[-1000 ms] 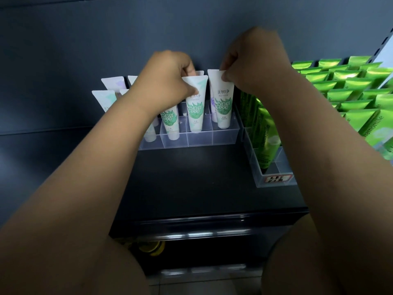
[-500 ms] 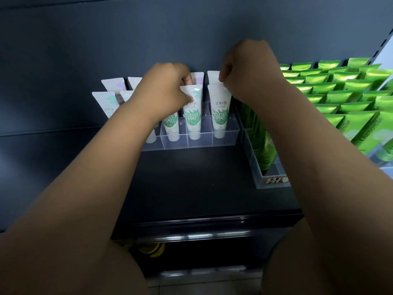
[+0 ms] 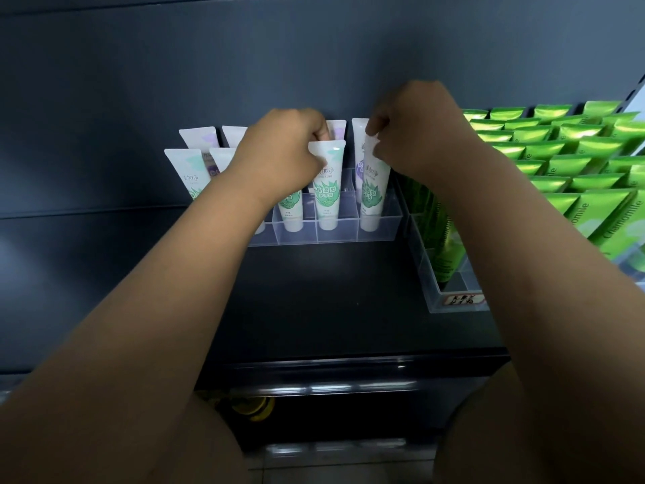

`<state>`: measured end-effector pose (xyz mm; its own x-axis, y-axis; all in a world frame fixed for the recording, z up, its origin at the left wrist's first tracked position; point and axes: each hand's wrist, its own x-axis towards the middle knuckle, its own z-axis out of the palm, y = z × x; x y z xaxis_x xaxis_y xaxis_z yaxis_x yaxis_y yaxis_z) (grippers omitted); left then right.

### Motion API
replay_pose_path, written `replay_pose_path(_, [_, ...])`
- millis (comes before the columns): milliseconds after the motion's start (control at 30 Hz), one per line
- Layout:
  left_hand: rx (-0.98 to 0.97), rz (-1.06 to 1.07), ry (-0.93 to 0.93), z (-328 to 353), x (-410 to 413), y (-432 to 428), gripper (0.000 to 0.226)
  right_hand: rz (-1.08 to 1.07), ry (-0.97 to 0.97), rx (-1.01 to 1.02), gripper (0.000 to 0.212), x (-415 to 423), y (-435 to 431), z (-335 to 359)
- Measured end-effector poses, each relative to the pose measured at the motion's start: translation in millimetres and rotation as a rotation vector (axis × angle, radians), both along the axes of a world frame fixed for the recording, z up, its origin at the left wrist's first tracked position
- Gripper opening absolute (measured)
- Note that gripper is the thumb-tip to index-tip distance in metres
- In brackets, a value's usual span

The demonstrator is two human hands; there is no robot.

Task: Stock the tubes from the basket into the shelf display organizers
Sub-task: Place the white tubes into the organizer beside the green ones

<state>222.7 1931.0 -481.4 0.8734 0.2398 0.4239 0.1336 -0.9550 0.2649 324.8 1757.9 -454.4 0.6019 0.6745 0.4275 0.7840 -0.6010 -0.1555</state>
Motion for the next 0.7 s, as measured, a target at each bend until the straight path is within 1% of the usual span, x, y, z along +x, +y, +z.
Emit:
replay_pose_path(67, [0.004,0.004,0.000,-0.9,0.3,0.4,0.018,0.019,0.005,0.006,0.032,1.3,0.4,0.1])
replay_pose_path(167, [-0.009,-0.004,-0.012,-1.9,0.3,1.1,0.019,0.041,-0.017,0.007,0.037,1.2,1.4,1.3])
replay_pose_path(367, [-0.014,-0.008,-0.024,-4.3,-1.3,1.8,0.020,0.033,-0.047,-0.002,0.032,-2.2,0.0,-0.1])
replay_pose_path(567, [0.002,-0.003,-0.029,-3.9,-2.8,-0.5,0.020,0.021,-0.021,0.028,0.035,-1.2,0.3,-1.5])
replay_pose_path(700, [0.005,-0.003,-0.056,-4.1,-6.9,-0.9,0.023,-0.003,-0.011,0.028,0.032,-1.1,1.2,-1.0])
